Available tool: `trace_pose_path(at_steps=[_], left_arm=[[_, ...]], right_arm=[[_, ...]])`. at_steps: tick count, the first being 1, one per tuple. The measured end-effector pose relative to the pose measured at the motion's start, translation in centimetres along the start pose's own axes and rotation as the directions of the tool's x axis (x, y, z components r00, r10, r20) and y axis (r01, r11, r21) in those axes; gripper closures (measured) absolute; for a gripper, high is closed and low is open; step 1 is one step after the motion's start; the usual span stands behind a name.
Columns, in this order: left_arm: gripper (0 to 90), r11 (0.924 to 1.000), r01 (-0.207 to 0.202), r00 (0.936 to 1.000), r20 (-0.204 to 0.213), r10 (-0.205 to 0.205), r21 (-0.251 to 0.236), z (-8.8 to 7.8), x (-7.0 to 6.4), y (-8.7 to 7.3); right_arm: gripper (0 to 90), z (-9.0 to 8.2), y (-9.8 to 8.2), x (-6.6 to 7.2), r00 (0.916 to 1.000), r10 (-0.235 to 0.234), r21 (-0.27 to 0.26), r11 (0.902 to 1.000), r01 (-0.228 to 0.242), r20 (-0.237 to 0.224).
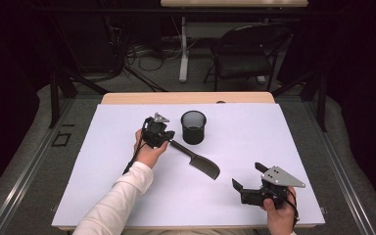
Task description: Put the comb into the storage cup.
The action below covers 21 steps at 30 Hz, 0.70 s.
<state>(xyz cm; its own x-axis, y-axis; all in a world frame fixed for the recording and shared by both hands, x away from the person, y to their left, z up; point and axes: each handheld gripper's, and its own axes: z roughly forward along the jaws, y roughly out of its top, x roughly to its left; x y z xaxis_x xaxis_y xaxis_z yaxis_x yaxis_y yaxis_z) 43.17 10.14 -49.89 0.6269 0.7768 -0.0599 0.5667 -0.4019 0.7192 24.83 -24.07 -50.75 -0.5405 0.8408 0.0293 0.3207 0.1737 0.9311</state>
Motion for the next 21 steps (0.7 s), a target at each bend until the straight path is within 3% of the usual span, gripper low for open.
trace_pose_path(at_steps=[21], left_arm=[[90.0,0.9983,0.043,0.9984,-0.037,-0.042,0.038,2.7,1.2,-0.4]], right_arm=[[4.7,0.1,-0.1,0.0,1.0000,-0.001,0.003,1.0000,0.001,-0.004]])
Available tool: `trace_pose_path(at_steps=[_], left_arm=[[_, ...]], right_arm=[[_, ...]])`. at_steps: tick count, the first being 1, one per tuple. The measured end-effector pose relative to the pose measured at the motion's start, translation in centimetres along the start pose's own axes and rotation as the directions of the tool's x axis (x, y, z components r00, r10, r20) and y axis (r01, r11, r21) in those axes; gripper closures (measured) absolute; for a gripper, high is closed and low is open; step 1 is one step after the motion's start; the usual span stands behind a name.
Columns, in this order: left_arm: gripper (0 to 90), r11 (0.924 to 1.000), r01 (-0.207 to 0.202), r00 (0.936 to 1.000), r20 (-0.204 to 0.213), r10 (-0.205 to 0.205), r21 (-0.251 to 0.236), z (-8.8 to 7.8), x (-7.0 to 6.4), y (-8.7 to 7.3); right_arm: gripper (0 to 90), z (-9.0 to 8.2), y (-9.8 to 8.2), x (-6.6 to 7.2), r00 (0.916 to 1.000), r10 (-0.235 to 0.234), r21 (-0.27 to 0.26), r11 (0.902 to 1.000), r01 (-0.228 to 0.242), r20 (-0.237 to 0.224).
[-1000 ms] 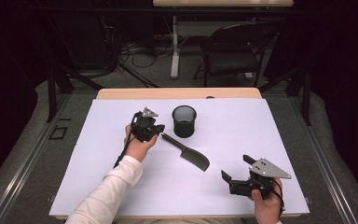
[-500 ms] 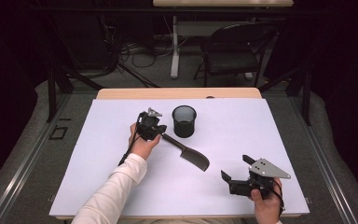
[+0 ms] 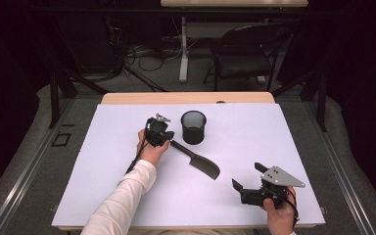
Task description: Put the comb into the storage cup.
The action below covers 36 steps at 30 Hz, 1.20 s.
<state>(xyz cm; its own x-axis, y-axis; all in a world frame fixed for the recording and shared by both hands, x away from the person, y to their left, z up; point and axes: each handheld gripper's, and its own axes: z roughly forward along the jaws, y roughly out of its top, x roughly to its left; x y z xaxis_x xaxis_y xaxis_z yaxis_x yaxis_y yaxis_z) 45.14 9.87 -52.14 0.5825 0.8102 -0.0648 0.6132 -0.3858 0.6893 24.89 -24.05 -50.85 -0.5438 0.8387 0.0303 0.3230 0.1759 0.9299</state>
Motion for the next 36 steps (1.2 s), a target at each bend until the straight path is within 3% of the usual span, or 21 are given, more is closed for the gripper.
trace_pose_path(at_steps=[9,24,34,36], left_arm=[[90.0,0.9994,0.033,0.9995,0.002,-0.033,0.010,1.3,0.5,-0.1],[90.0,0.9990,0.036,0.9991,0.019,-0.037,0.026,2.6,0.2,0.0],[90.0,0.9978,0.020,0.9995,0.023,-0.021,0.064,2.9,0.3,-0.3],[90.0,0.9977,0.000,0.9993,0.036,-0.003,0.068,2.9,0.1,-0.3]], right_arm=[[4.8,0.1,0.0,0.1,1.0000,0.000,0.003,1.0000,0.000,-0.003],[5.3,0.2,-0.1,0.1,0.9999,-0.004,0.006,1.0000,0.004,-0.012],[5.5,0.1,-0.1,0.1,0.9999,-0.004,0.004,1.0000,0.004,-0.011],[5.6,0.2,-0.1,0.0,0.9999,-0.003,0.004,1.0000,0.003,-0.010]])
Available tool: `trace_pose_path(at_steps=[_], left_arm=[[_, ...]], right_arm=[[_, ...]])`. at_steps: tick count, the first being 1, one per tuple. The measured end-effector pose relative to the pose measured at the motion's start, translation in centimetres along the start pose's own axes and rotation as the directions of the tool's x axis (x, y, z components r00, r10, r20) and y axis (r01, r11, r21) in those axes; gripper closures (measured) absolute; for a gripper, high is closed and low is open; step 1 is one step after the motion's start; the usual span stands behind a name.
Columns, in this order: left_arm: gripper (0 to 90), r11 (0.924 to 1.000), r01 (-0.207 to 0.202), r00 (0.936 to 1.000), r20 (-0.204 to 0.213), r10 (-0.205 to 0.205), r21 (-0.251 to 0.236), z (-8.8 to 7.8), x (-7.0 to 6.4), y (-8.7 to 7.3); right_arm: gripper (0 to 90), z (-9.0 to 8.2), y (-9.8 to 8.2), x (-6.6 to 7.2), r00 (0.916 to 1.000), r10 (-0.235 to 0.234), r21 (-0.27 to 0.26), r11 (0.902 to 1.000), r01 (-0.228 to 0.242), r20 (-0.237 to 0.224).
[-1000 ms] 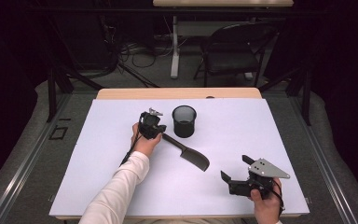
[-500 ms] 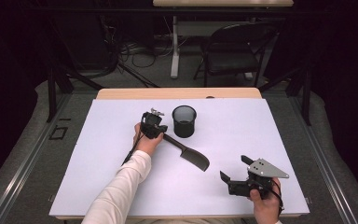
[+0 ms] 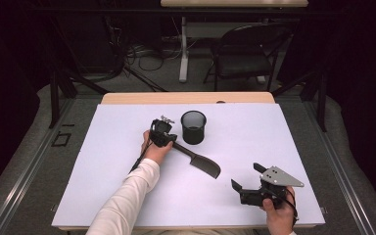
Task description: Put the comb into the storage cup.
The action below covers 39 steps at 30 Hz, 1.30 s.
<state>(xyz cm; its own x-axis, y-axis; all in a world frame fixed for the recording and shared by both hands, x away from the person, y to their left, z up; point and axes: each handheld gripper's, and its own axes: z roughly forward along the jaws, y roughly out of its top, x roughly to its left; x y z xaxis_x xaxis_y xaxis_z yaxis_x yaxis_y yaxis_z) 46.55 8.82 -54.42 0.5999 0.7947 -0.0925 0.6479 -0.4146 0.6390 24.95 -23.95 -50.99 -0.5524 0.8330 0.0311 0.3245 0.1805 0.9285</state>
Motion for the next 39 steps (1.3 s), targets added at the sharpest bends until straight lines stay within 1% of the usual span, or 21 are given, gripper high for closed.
trace_pose_path(at_steps=[8,9,13,15,16,24,31,34,39], left_arm=[[90.0,0.9994,-0.027,0.9994,0.023,0.026,0.021,0.1,-0.7,-0.2],[90.0,0.9991,-0.037,0.9990,0.026,0.036,0.023,0.1,-0.8,-0.3],[90.0,0.9992,-0.032,0.9989,0.036,0.031,0.025,0.1,-1.0,-0.4],[90.0,0.9987,-0.041,0.9983,0.044,0.039,0.032,0.0,-1.0,-0.6],[90.0,0.9989,-0.038,0.9983,0.045,0.037,0.028,0.0,-1.1,-0.7],[90.0,0.9975,-0.055,0.9967,0.062,0.052,0.044,0.0,-1.3,-1.0],[90.0,0.9972,-0.063,0.9962,0.063,0.060,0.042,-0.1,-1.4,-1.3],[90.0,0.9971,-0.064,0.9955,0.073,0.061,0.042,-0.2,-1.4,-1.3],[90.0,0.9972,-0.064,0.9953,0.075,0.060,0.040,-0.2,-1.5,-1.5]], right_arm=[[5.9,-0.1,0.0,0.0,1.0000,0.003,0.000,1.0000,-0.003,0.001],[6.0,-0.1,0.0,0.0,1.0000,0.003,-0.001,1.0000,-0.003,0.001],[6.1,-0.1,0.0,0.0,1.0000,0.006,0.000,1.0000,-0.006,0.001],[6.1,-0.1,0.0,0.0,1.0000,0.006,-0.001,1.0000,-0.006,0.000],[6.2,-0.1,0.0,0.0,1.0000,0.006,0.000,1.0000,-0.006,0.001],[6.5,-0.1,0.0,0.0,1.0000,0.004,0.000,1.0000,-0.004,0.001],[6.7,-0.1,0.0,0.0,1.0000,0.005,0.000,1.0000,-0.005,0.001],[6.7,-0.1,0.0,0.0,1.0000,0.005,0.000,1.0000,-0.005,0.001],[6.7,-0.1,0.0,0.0,1.0000,0.004,-0.001,1.0000,-0.004,0.001]])
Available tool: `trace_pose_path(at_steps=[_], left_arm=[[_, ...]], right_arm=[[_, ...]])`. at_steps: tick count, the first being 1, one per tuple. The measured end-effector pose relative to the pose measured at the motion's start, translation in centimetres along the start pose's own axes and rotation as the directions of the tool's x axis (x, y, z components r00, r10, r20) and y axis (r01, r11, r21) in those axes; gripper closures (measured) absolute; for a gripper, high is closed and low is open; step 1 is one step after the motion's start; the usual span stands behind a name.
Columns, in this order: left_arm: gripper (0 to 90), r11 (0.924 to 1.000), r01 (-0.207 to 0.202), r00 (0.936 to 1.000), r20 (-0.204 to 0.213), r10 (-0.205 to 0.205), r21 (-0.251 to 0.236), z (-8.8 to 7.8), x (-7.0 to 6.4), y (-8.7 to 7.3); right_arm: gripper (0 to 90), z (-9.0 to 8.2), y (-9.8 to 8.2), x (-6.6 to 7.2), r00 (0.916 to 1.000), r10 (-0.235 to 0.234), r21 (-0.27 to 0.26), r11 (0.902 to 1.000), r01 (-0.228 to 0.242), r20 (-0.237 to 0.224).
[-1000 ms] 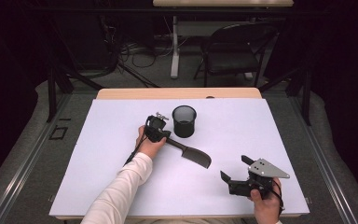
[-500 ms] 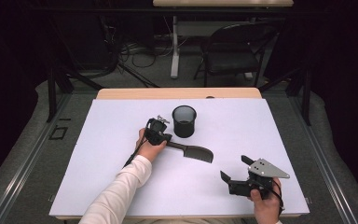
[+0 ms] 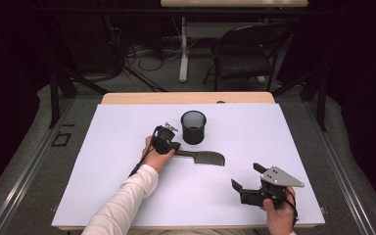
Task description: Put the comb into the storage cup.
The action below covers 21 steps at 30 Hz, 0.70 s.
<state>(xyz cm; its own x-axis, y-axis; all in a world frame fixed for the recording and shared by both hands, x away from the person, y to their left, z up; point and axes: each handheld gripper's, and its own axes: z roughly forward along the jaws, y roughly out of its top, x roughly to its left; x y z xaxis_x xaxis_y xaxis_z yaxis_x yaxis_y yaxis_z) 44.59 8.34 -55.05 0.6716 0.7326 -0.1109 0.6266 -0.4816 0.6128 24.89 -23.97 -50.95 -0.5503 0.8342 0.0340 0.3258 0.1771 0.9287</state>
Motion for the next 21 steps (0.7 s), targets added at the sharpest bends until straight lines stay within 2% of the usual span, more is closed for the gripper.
trace_pose_path(at_steps=[21], left_arm=[[90.0,0.9996,-0.028,0.9994,0.019,0.027,0.009,-0.26,-0.78,-0.42]], right_arm=[[7.1,0.03,-0.02,0.00,1.0000,-0.003,0.001,1.0000,0.003,-0.003]])
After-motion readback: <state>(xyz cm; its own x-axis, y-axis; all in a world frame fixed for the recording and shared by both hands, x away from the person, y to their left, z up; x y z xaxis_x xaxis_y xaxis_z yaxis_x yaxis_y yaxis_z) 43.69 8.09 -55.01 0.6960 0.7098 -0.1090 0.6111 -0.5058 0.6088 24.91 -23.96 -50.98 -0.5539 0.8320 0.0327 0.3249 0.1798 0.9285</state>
